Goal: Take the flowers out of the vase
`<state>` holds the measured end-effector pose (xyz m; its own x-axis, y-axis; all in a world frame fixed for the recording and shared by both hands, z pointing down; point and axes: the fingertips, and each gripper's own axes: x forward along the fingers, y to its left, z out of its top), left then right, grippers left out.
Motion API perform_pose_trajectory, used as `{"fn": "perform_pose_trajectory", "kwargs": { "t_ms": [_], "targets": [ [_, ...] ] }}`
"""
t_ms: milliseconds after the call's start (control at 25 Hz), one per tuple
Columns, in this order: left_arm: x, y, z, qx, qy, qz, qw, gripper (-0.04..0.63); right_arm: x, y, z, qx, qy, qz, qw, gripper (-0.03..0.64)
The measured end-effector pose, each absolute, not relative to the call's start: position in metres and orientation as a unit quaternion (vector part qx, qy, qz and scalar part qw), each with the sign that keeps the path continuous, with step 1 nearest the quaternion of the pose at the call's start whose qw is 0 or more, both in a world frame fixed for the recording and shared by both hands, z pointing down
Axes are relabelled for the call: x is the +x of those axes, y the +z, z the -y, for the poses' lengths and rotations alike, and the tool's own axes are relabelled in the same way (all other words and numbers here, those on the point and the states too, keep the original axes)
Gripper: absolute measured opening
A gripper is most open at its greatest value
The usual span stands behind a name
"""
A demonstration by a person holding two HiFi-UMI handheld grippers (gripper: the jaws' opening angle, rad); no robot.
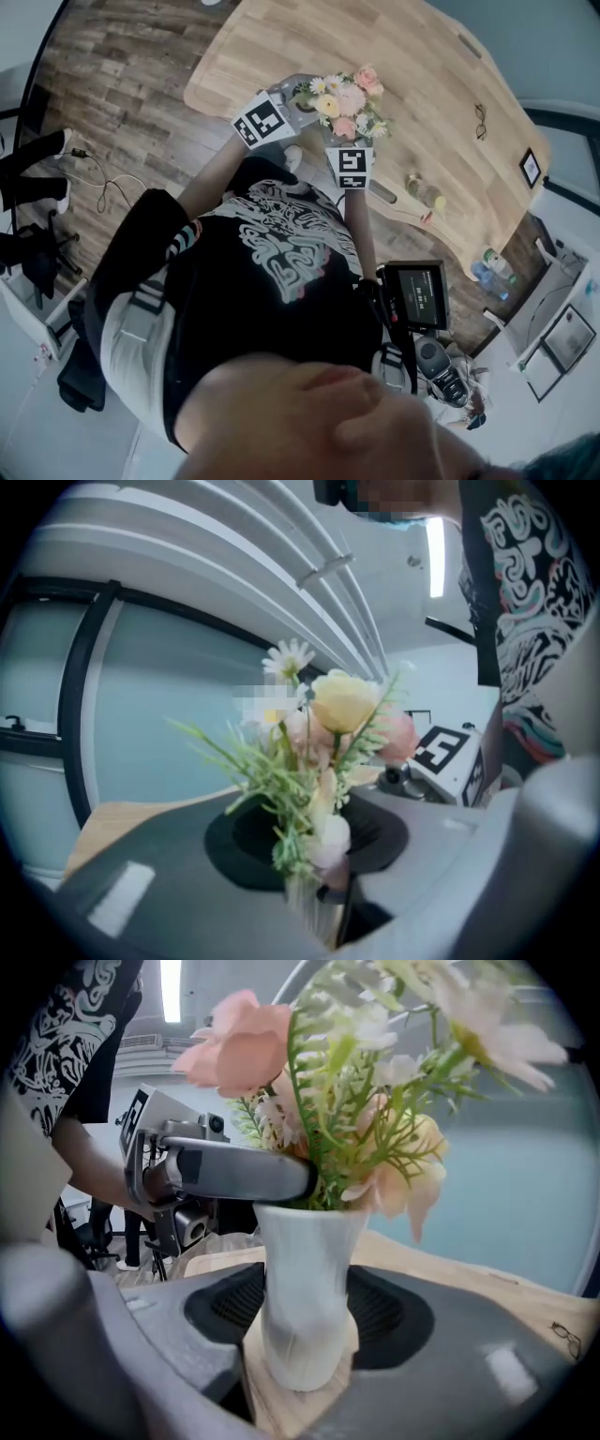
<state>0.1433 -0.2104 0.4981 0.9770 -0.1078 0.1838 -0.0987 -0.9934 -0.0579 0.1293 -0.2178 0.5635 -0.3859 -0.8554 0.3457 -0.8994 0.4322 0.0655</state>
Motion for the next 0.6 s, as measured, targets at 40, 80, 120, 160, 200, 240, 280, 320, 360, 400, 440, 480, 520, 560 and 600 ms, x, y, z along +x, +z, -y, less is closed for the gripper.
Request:
{"fn": "perform_pose_trajectory", "kwargs": {
  "t_ms": [40, 80, 120, 160, 200, 240, 280, 320, 360, 400, 440, 480, 520, 560, 600],
  "targets": [
    [0.143, 0.497, 0.211, -0.994, -0.092, -0.050, 0.023, 0.112, 0.130, 0.563, 0.218, 0.529, 0.066, 0.829, 0.165, 0.276],
    [0.143, 0.497, 0.212, -0.994, -0.092, -0.049, 0.024, 0.108, 0.130, 0.563, 0.219, 0.529, 0.066, 0.829, 0.166, 0.276],
    [0.143, 0.497, 0.212, -0.994, -0.092, -0.049, 0.027, 0.106, 0.129, 0.563, 0.219, 0.529, 0.066, 0.830, 0.166, 0.276],
    [0.143, 0.497, 0.212, -0.994, -0.092, -0.049, 0.028, 0.103, 0.130, 0.563, 0.219, 0.529, 0.066, 0.830, 0.166, 0.276],
    [0.143, 0.497, 0.213, -0.994, -0.091, -0.049, 0.026, 0.098, 0.130, 0.564, 0.220, 0.529, 0.066, 0.830, 0.166, 0.276],
    [0.143, 0.495, 0.214, -0.995, -0.087, -0.049, 0.020, 0.094, 0.130, 0.564, 0.220, 0.530, 0.065, 0.829, 0.166, 0.276],
    [0.143, 0.493, 0.214, -0.996, -0.080, -0.048, 0.010, 0.091, 0.131, 0.565, 0.219, 0.530, 0.065, 0.829, 0.165, 0.276],
    [0.143, 0.489, 0.215, -0.996, -0.072, -0.048, 0.000, 0.089, 0.131, 0.565, 0.219, 0.530, 0.065, 0.829, 0.165, 0.276],
    [0.143, 0.486, 0.216, -0.997, -0.066, -0.048, -0.008, 0.087, 0.131, 0.564, 0.218, 0.531, 0.066, 0.829, 0.164, 0.276],
    [0.143, 0.484, 0.217, -0.997, -0.064, -0.048, -0.011, 0.086, 0.131, 0.564, 0.218, 0.531, 0.066, 0.829, 0.163, 0.276],
    [0.143, 0.482, 0.217, -0.997, -0.065, -0.047, -0.009, 0.086, 0.132, 0.564, 0.218, 0.532, 0.066, 0.829, 0.162, 0.276],
    [0.144, 0.482, 0.217, -0.997, -0.068, -0.046, -0.005, 0.085, 0.132, 0.564, 0.218, 0.532, 0.066, 0.829, 0.161, 0.276],
    [0.144, 0.481, 0.217, -0.996, -0.073, -0.045, 0.000, 0.084, 0.132, 0.564, 0.218, 0.532, 0.066, 0.829, 0.161, 0.276],
    [0.144, 0.480, 0.217, -0.996, -0.076, -0.044, 0.004, 0.084, 0.132, 0.565, 0.219, 0.531, 0.066, 0.829, 0.162, 0.276],
    [0.143, 0.478, 0.217, -0.996, -0.077, -0.044, 0.005, 0.083, 0.131, 0.566, 0.219, 0.530, 0.066, 0.830, 0.163, 0.276]
  ]
}}
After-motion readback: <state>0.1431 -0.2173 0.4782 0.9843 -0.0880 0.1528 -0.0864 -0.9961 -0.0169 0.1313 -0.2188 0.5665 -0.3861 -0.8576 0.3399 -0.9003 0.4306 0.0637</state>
